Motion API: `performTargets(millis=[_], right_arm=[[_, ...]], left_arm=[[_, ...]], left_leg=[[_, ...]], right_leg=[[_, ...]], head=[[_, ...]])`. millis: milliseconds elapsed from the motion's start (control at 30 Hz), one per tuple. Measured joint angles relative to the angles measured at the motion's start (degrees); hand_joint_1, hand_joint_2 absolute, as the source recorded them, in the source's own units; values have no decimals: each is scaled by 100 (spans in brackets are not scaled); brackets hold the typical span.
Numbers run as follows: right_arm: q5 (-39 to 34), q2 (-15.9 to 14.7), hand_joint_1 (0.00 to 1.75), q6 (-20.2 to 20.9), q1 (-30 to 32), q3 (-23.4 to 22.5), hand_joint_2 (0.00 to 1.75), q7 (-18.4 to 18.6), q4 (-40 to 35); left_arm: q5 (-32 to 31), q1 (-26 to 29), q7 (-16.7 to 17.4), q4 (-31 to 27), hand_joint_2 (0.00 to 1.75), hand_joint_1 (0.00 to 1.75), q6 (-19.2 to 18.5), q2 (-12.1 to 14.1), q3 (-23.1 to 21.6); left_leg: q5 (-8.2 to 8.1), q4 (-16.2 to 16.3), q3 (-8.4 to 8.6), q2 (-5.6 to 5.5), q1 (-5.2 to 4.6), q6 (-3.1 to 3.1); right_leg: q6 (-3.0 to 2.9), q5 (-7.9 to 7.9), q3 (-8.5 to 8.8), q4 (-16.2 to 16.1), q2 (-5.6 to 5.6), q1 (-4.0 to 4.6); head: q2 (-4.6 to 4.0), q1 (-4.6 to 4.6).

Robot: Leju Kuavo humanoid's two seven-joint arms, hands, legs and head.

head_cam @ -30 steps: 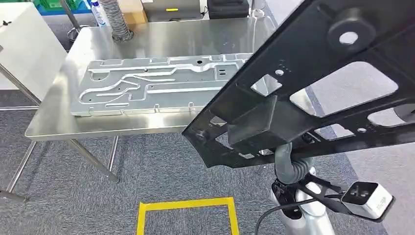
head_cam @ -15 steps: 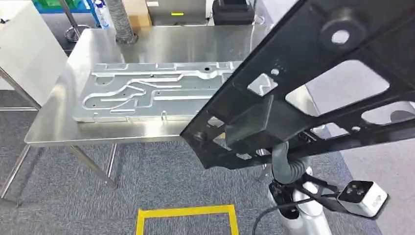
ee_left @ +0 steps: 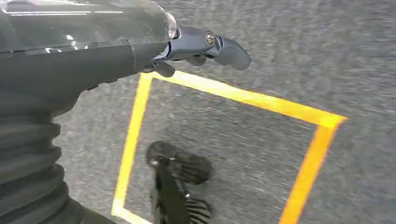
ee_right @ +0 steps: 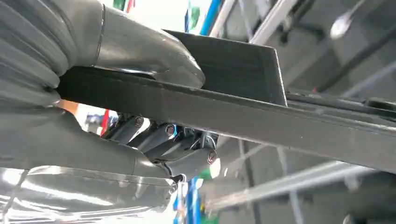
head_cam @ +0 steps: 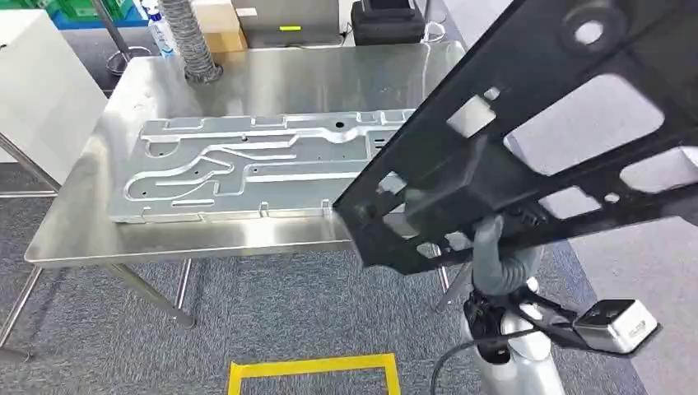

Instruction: Take the parts from the cabinet and place them on the table.

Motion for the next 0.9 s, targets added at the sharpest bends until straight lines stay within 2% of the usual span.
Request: performTargets(millis=[33, 67, 100, 133, 200, 233, 267, 300, 333, 367, 400, 433, 467, 533, 567, 600, 633, 700, 733, 767, 800, 867, 900], right_arm=[[18, -15, 175, -78, -40, -101, 175, 4, 99], [31, -31, 175, -170, -86, -206, 175, 7, 215], [26, -53, 175, -213, -172, -328, 175, 2, 379], [26, -77, 175, -250, -271, -477, 175, 6, 575], [39, -131, 175, -358, -556, -744, 175, 7, 1039], [46, -162, 175, -399, -737, -855, 175, 7, 1275], [46, -208, 175, -410, -882, -964, 175, 9, 1487], [44, -250, 175, -414, -985, -1049, 175, 9, 1620], [44, -280, 175, -414, -1063, -1110, 175, 9, 1760], [44, -310, 175, -414, -1143, -1145, 175, 2, 1867], [48, -332, 175, -421, -1210, -1183, 175, 7, 1954], [112, -346, 175, -489, -1261, -1204, 175, 4, 2020], [234, -378, 175, -585, -1336, -1215, 175, -2, 2103], [533, -456, 175, -923, -1481, -1220, 175, 17, 2337], [842, -509, 175, -1194, -1581, -1220, 175, 33, 2495], [1230, -566, 175, -1547, -1699, -1220, 175, 121, 2621], [1549, -601, 175, -1768, -1834, -1217, 175, 208, 2708], [2345, -687, 175, -2209, -2282, -1121, 175, 482, 2969], [2714, -743, 175, -2373, -2503, -1044, 175, 597, 3091], [3138, -774, 175, -2548, -2720, -933, 175, 740, 3244], [3594, -794, 175, -2638, -2935, -817, 175, 913, 3369], [4916, -807, 175, -2591, -3525, -353, 175, 1549, 3784], [5558, -813, 175, -2467, -3825, -44, 175, 1832, 4033]], left_arm=[[-2, 3, 0, 0, 175, 0, -13, 2, 0], [-9, 13, 0, 0, 175, 0, -29, 2, 0], [-18, 15, 0, 0, 175, 0, -42, 4, 0], [-18, 30, -2, 0, 175, 0, -46, 13, 0], [-53, 30, -7, 0, 175, 0, -66, 46, 0], [-53, 31, -7, 2, 175, 0, -79, 50, 0], [-57, 4, -17, 0, 175, 0, -96, 55, -2], [-57, -6, -17, 0, 175, 0, -103, 57, -2], [-57, 6, -17, 0, 175, 0, -109, 57, -2], [-57, 18, -15, 2, 175, 0, -114, 57, -2], [-59, 23, -17, 0, 175, 0, -116, 57, -2], [-59, 12, -28, 0, 175, 0, -116, 57, -2], [-64, -4, -37, 0, 175, 0, -118, 63, -2], [-87, -6, -65, 0, 175, 0, -133, 72, -4], [-116, -4, -89, 0, 175, 0, -142, 79, -9], [-120, 4, -98, 0, 175, 0, -142, 81, -11], [-123, 3, -101, 0, 175, 0, -142, 81, -13], [-138, -10, -149, 0, 175, 0, -133, 85, -15], [-138, -15, -157, 0, 175, 0, -131, 85, -17], [-140, -34, -160, 0, 175, 0, -131, 87, -17], [-155, -60, -168, 0, 175, 0, -133, 101, -20], [-177, -60, -168, 0, 175, 0, -166, 103, -26], [-182, -76, -173, 0, 175, 0, -177, 138, -28]], left_leg=[[-168, 334, -238, 0, 9, -32], [-185, 459, -375, 2, 23, -42], [-55, 344, -390, 3, 35, -37], [247, -43, -284, 3, 47, -40], [927, -1077, 87, 14, 64, -10], [849, -1216, 111, 19, 45, -2], [719, -1270, 96, 27, -4, 71], [829, -1270, 116, 20, -3, 131], [813, -1288, 110, 12, 1, 187], [816, -1289, 170, 7, 0, 223], [817, -1339, 253, 5, 17, 258], [797, -1347, 296, 6, 15, 290], [772, -1346, 314, 4, 8, 327], [723, -1344, 364, 0, -11, 352], [696, -1341, 396, -9, -23, 355], [658, -1341, 442, -18, -33, 357], [623, -1340, 490, -25, -44, 354], [535, -1341, 608, -21, -79, 337], [498, -1345, 607, -15, -81, 326], [471, -1336, 615, -23, -102, 289], [449, -1349, 578, -16, -96, 255], [466, -1315, 635, 8, -108, 183], [435, -1244, 583, 14, -105, 168]], right_leg=[[4, -36, 17, 1, 1, -1], [11, -61, 41, 2, 4, -3], [23, -85, 76, 2, 15, -9], [45, -118, 128, 3, 25, -16], [101, -195, 232, 4, 25, -31], [141, -215, 240, 6, 25, -21], [186, -214, 206, 9, 33, -20], [232, -234, 205, -3, 23, -19], [275, -218, 232, 49, 20, -8], [293, -226, 263, 35, 22, -14], [328, -257, 225, 147, 9, -37], [349, -283, 99, 390, 6, -44], [368, -389, -159, 797, 6, -44], [389, -743, -722, 1609, 7, -46], [383, -841, -937, 1837, 5, -46], [373, -771, -1010, 1777, 5, -45], [347, -579, -963, 1517, 5, -40], [246, 168, -641, 502, 7, -9], [180, 502, -549, 87, 7, 21], [180, 347, -560, 59, 18, 56], [152, 422, -546, 71, 18, 54], [87, 425, -541, 53, 43, 53], [65, 438, -490, 7, 70, 9]], head=[[0, 0], [0, 0], [0, 0], [0, 0], [0, 0], [0, 2], [0, 0], [0, 0], [0, 0], [0, 0], [0, 0], [0, 0], [0, 0], [0, 0], [0, 0], [0, 0], [0, 0], [0, 0], [0, 2], [0, 2], [0, 0], [0, 2], [0, 2]])
